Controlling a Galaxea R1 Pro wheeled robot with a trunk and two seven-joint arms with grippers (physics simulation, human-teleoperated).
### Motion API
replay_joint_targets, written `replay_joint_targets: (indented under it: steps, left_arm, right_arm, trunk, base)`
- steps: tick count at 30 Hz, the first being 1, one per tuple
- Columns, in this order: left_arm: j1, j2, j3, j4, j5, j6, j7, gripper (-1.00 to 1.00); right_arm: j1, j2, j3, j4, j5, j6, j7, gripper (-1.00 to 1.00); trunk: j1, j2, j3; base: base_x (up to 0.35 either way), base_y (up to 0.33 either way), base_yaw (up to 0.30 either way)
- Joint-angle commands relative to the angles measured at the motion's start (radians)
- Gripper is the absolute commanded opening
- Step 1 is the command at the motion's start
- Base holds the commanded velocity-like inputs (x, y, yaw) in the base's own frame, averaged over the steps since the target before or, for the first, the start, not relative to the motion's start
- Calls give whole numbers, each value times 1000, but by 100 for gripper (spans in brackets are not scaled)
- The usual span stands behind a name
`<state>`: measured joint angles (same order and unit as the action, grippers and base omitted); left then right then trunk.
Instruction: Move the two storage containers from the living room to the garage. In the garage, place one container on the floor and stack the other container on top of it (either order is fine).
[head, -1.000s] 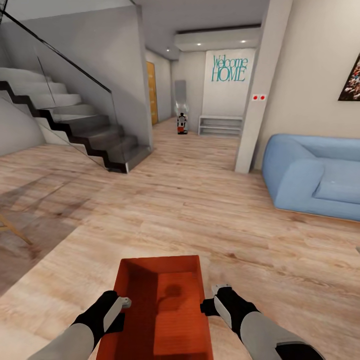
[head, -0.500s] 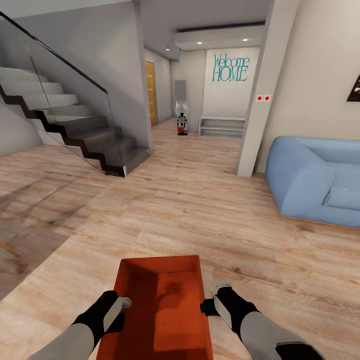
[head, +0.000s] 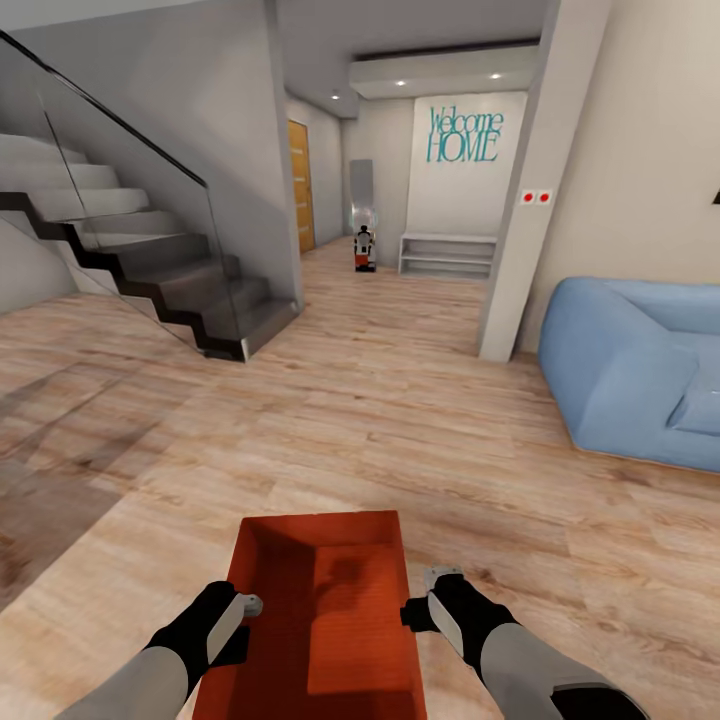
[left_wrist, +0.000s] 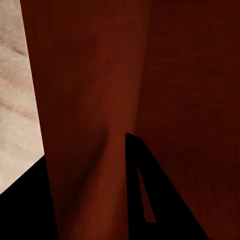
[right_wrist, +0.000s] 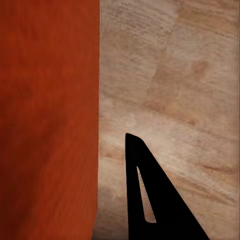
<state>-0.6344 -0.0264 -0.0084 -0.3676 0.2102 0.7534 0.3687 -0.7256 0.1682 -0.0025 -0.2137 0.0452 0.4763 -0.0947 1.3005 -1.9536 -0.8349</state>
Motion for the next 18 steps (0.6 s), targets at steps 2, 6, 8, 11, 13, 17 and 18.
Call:
replay_joint_targets:
  steps: [2, 6, 8, 11, 13, 17, 18]
  left_arm:
    - [-1, 0, -5, -1, 72, -9, 7, -100]
    - [-1, 0, -5, -1, 72, -9, 7, -100]
    - [-1, 0, -5, -1, 72, -9, 7, -100]
    - [-1, 0, -5, -1, 72, -9, 7, -100]
    - [-1, 0, -5, -1, 72, -9, 7, -100]
    - [-1, 0, -5, -1, 72, -9, 7, -100]
    - [-1, 0, -5, -1, 72, -9, 7, -100]
  right_arm:
    - [0, -35, 9, -3, 38, 8, -7, -100]
    - [0, -35, 9, -3, 38, 8, -7, -100]
    - [0, -35, 9, -3, 38, 8, -7, -100]
    - [0, -35, 9, -3, 38, 8, -7, -100]
    - [0, -35, 9, -3, 38, 8, -7, -100]
    - [0, -35, 9, -3, 38, 8, -7, -100]
    - [0, -35, 9, -3, 38, 8, -7, -100]
  trunk:
    - [0, 0, -1]
    - [0, 0, -1]
    - [0, 0, -1]
    - [0, 0, -1]
    - [0, 0, -1]
    - [0, 0, -1]
    - [0, 0, -1]
  base:
    - [341, 0, 0]
    - [341, 0, 0]
    - [341, 0, 0]
    - [341, 0, 0]
    - [341, 0, 0]
    - [341, 0, 0]
    - [341, 0, 0]
